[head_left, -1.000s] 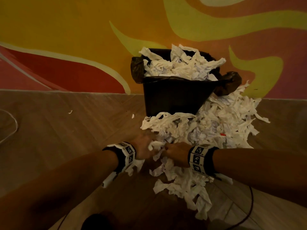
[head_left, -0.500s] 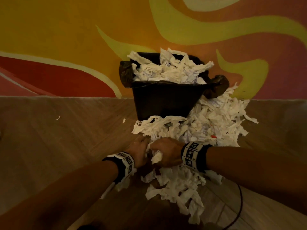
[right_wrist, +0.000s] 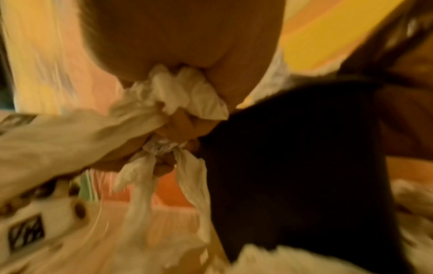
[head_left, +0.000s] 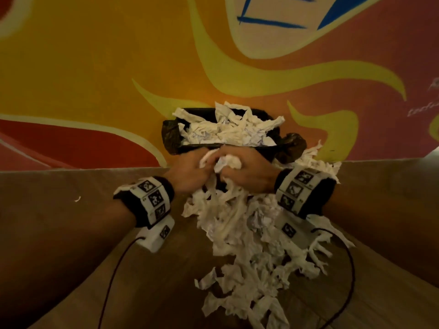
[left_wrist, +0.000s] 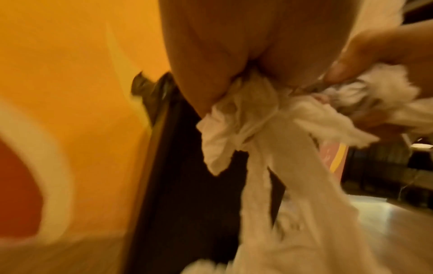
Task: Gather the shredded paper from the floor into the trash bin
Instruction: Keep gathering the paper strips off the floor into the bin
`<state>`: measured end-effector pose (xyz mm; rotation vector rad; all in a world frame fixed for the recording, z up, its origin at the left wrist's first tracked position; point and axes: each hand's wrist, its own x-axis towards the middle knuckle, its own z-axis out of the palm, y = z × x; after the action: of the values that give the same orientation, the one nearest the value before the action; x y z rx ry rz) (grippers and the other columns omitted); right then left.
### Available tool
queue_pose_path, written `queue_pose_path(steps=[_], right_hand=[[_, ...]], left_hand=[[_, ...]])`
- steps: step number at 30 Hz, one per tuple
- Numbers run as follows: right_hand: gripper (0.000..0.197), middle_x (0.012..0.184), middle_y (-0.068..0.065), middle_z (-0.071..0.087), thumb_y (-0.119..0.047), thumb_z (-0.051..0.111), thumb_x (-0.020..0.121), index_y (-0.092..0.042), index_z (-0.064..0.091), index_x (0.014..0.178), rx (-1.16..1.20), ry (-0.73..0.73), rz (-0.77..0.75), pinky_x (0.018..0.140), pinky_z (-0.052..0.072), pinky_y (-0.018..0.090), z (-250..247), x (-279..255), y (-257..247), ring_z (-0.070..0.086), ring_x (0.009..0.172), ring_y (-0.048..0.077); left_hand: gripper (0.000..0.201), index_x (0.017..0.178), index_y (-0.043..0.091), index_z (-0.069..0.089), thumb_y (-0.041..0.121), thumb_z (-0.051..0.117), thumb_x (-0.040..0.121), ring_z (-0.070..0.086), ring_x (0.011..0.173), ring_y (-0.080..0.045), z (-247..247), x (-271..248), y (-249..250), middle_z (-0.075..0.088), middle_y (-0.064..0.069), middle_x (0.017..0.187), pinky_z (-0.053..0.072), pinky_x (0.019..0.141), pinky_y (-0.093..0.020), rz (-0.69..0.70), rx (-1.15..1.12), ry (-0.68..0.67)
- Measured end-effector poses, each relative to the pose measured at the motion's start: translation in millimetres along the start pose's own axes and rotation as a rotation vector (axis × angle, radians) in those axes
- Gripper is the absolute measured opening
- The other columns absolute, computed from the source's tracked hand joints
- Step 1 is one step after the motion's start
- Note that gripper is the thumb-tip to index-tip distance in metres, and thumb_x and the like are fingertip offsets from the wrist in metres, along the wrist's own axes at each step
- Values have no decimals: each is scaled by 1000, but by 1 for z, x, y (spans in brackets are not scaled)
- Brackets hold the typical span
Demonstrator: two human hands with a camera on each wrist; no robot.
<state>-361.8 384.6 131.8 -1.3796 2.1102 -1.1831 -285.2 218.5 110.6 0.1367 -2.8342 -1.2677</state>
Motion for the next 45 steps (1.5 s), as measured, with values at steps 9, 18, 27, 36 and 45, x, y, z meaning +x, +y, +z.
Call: queue_pose_path(steps=[9, 18, 27, 36, 45], right_hand=[[12, 63, 1, 53, -15, 48, 90, -21, 57, 95, -64, 697, -168, 42, 31, 24, -74, 47, -33, 39, 43, 12], [38, 116, 13, 38, 0, 52, 84, -15, 50, 118, -422, 674, 144, 70, 39, 24, -92, 70, 9, 44, 85, 21], [25, 97, 6, 38, -40, 40, 93, -16, 47, 90, -555, 79, 561, 86, 39, 42, -69, 62, 34, 42, 84, 24], [52, 135, 9, 33, -48, 24, 95, -20, 40, 136, -583, 117, 646, 105, 16, 50, -64, 62, 38, 22, 130, 33], [38, 120, 11, 35, -24, 52, 95, -22, 40, 131, -617, 88, 462, 85, 39, 37, -65, 55, 45, 44, 107, 32]], left_hand=[[20, 103, 9, 48, 26, 38, 101, 36, 58, -10, -61, 60, 78, 44, -1, 81, 32, 48, -15, 222, -161, 615], [35, 131, 8, 34, 22, 42, 100, 37, 112, -32, -37, 99, 37, 29, -15, 132, 36, 91, -37, -51, 97, 601], [58, 135, 15, 33, 51, 11, 95, 20, 135, -46, -15, 96, 22, 25, -21, 150, 19, 110, -58, -433, 364, 15], [34, 130, 1, 48, 5, 41, 97, 56, 106, -38, -23, 93, 30, 57, -22, 124, 44, 78, -33, -195, 150, -74], [12, 85, 21, 59, 10, 62, 82, 52, 102, -33, -31, 89, 16, 55, -6, 98, 48, 77, -38, -150, 498, 302]])
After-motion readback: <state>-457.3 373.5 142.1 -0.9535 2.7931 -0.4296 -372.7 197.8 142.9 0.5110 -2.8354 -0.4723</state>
